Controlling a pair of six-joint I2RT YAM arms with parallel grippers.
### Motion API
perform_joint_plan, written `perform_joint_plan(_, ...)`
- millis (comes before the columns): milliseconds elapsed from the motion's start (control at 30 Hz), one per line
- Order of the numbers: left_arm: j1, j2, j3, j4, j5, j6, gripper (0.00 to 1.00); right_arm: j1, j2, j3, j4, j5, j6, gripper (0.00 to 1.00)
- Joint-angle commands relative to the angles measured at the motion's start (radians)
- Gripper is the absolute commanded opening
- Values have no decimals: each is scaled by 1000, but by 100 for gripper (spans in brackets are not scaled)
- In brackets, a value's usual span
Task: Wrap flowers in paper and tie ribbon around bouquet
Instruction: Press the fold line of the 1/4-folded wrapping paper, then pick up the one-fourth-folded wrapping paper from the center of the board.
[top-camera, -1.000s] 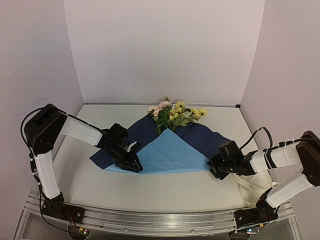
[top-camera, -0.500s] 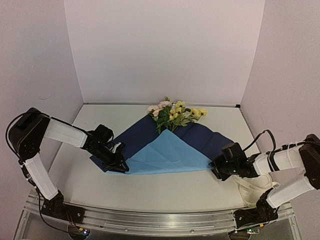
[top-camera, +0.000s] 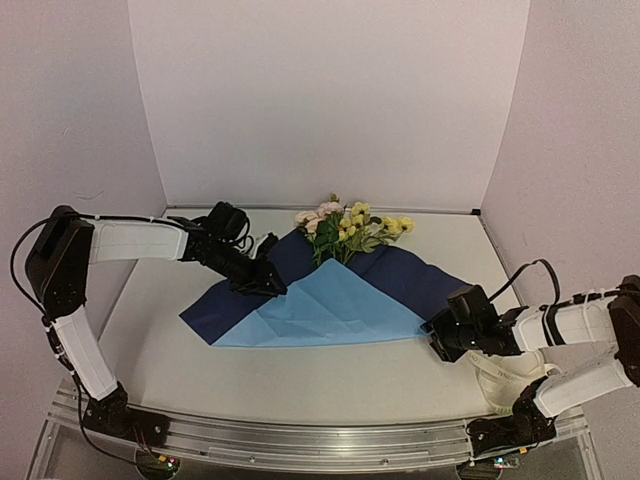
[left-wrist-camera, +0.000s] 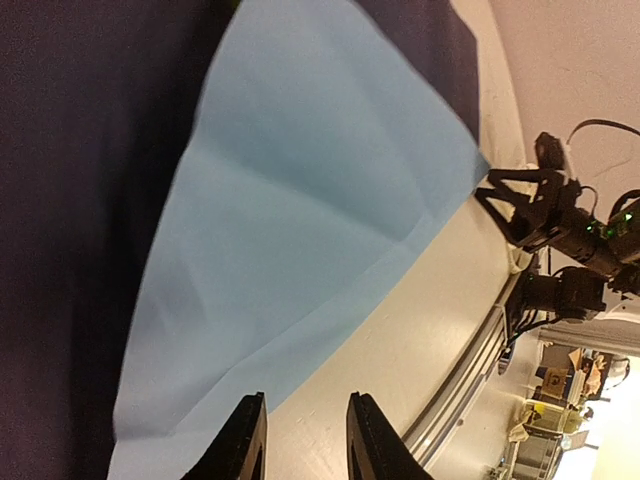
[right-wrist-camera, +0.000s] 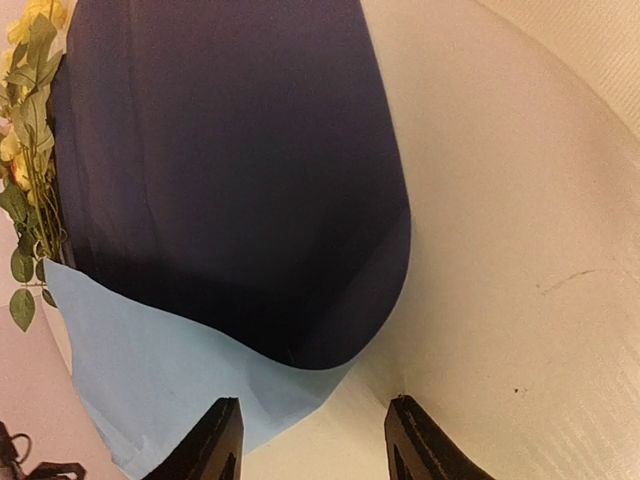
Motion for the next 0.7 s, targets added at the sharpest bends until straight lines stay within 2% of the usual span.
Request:
perform_joint_plan(0, -80, 141, 149, 24, 52, 11, 28, -21, -38, -24, -58, 57, -78, 54)
perform_joint_plan(233, -144, 314, 297, 66, 120, -5, 25, -73, 19, -30, -3, -2, -152, 50)
perform_joint_plan(667, -172, 489, 476, 84, 148, -32, 25, -85, 113, -59, 159, -44, -163, 42)
